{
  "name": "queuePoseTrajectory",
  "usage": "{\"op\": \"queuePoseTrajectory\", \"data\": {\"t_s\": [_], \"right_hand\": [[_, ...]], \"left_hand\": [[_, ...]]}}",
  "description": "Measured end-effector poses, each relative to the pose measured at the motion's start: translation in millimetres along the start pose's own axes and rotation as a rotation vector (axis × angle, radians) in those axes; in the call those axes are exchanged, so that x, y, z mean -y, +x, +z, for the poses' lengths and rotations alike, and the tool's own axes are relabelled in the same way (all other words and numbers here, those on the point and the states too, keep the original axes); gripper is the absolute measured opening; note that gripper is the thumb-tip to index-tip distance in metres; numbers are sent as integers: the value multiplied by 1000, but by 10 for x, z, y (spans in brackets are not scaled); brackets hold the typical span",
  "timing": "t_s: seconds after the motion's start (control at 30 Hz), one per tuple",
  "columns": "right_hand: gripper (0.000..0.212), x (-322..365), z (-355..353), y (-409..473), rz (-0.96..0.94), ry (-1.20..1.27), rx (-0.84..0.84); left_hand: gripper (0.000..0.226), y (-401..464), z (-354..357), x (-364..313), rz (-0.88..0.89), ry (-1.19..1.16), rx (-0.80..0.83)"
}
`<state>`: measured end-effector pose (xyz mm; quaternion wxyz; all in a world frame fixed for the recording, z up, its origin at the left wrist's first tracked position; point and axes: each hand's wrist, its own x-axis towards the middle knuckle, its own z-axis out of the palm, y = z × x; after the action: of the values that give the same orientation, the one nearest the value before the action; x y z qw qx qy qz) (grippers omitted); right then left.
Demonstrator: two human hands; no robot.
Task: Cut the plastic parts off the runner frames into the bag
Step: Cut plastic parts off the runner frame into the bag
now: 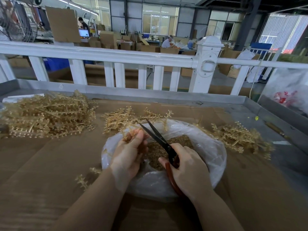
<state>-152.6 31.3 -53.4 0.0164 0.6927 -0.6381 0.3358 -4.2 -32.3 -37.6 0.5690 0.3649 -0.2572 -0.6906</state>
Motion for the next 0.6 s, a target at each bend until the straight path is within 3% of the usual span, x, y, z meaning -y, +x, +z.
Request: {"op": "queuePoseTrajectory", "data": {"t_s": [0.07,0.13,0.2,0.37,0.6], "right_hand": [[35,-3,7,3,-1,0,-5],[34,2,12,3,-2,-3,-15],[33,6,16,-1,-7,-5,-28],[32,7,3,-7,-8,26,-64],[36,17,-30,0,39,109,-140]], "left_hand": [[15,-10,4,1,-6,24,22],[46,-59,32,-28,-31,29,62],[54,-78,51,-40,-30,48,88],[15,-88,109,-39,-36,14,14],[8,-105,78,-45,-45,-19,7]]}}
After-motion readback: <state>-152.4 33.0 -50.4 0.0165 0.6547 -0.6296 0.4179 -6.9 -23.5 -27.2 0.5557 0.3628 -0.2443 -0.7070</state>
